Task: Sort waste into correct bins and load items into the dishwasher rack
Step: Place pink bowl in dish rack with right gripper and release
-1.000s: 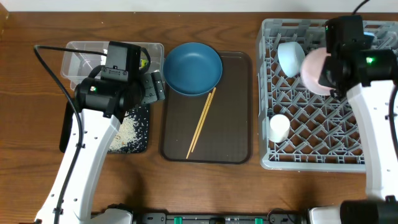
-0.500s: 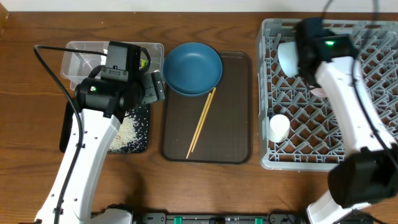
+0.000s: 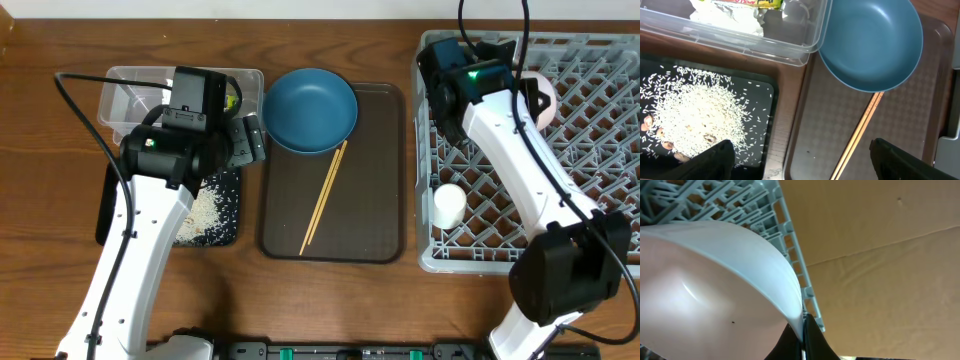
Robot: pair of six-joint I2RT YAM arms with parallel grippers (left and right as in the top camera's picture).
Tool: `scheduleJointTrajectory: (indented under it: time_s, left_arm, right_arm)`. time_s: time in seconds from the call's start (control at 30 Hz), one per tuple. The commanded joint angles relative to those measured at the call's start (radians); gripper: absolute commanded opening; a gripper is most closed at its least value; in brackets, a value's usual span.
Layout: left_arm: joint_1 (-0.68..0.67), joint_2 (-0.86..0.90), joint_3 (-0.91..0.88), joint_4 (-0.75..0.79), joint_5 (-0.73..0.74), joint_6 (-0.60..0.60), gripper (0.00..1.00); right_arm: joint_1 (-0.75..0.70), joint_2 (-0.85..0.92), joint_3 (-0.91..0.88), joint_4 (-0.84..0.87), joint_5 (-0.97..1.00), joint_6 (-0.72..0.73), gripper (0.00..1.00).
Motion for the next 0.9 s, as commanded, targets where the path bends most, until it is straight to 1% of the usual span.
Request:
scheduleJointTrajectory:
  time_s: [0.0, 0.1, 0.23, 0.37, 0.57, 0.7, 0.87]
  left_arm:
    - [0.003, 0.003, 0.005, 0.001, -0.016, 0.013, 0.89]
    - [0.003, 0.003, 0.005, 0.001, -0.017, 0.013, 0.89]
    - [0.003, 0.003, 0.005, 0.001, -0.017, 0.013, 0.89]
    - [0.003, 0.003, 0.005, 0.001, -0.017, 0.013, 0.89]
    - [0.003, 0.003, 0.005, 0.001, -0.017, 0.013, 0.89]
    - [0.003, 0.003, 0.005, 0.001, -0.017, 0.013, 0.89]
    - [0.003, 0.003, 0.005, 0.000, -0.017, 0.013, 0.89]
  right_arm:
    - [-0.001, 0.041, 0.003, 0.008, 0.058, -0.051, 0.01]
    - [-0.001, 0.064, 0.003, 0.013, 0.043, -0.082, 0.01]
    - [-0.001, 0.102, 0.003, -0.020, 0.033, -0.081, 0.01]
    - [-0.001, 0.133, 0.003, -0.041, -0.035, -0.081, 0.01]
    - [0.000, 0.140, 0.003, -0.047, -0.138, -0.081, 0.01]
    - [0.000, 0.140, 0.002, -0.095, -0.188, -0.080, 0.01]
    - [0.001, 0.140, 0.002, -0.123, -0.196, -0.069, 0.01]
